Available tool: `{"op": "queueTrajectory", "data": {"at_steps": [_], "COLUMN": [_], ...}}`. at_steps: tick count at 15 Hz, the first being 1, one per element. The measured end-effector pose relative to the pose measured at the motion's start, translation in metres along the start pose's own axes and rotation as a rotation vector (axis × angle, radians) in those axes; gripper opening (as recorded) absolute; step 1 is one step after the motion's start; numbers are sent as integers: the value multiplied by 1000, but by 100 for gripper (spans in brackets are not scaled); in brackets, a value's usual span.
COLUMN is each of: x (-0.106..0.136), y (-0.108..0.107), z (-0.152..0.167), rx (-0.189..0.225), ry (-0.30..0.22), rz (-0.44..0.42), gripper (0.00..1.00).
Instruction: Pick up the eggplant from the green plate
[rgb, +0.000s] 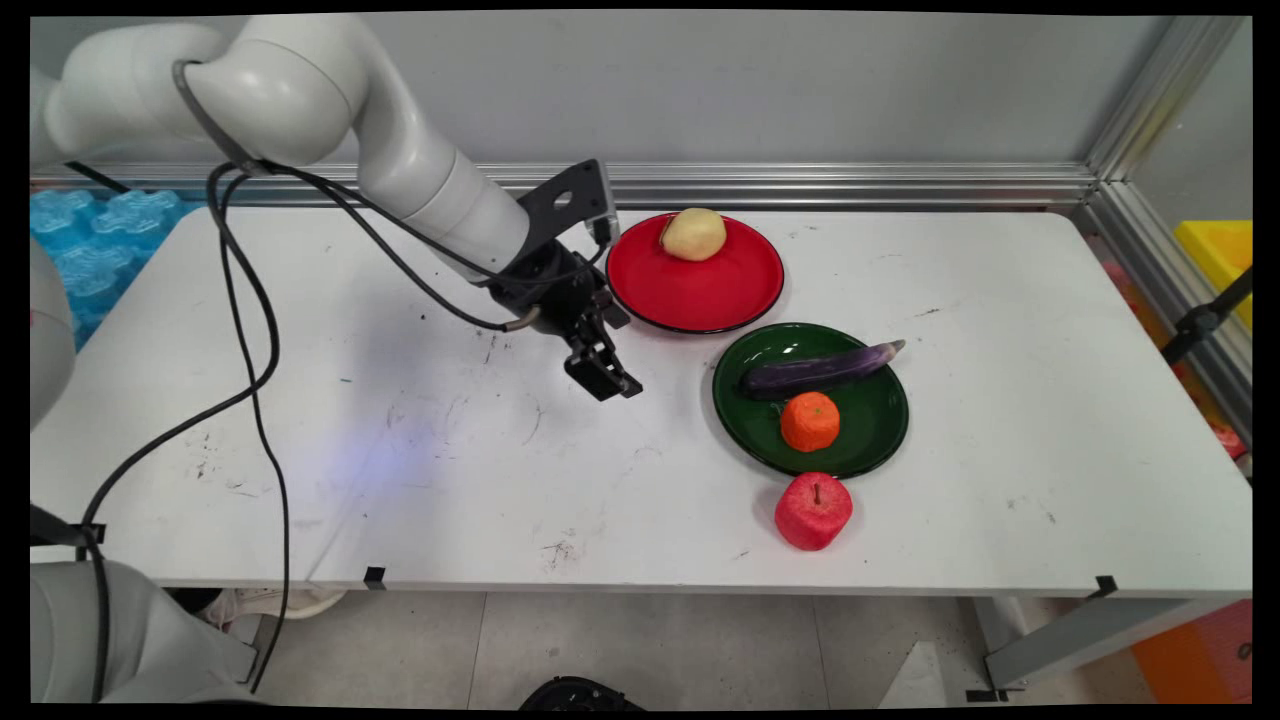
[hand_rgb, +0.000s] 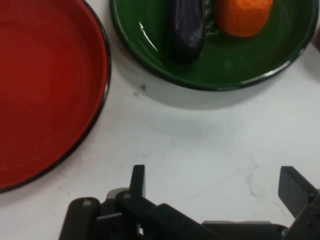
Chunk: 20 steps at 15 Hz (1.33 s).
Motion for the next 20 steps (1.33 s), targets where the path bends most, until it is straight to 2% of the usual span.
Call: {"op": "queueTrajectory", "data": {"at_steps": [6, 13, 20], "x": [22, 59, 90], "y": [-14, -26, -40], "z": [22, 52, 94], "rx": [16, 32, 43], "ry": [52, 130, 189], "rz": [10, 17, 17], "gripper": [100, 100, 100]}}
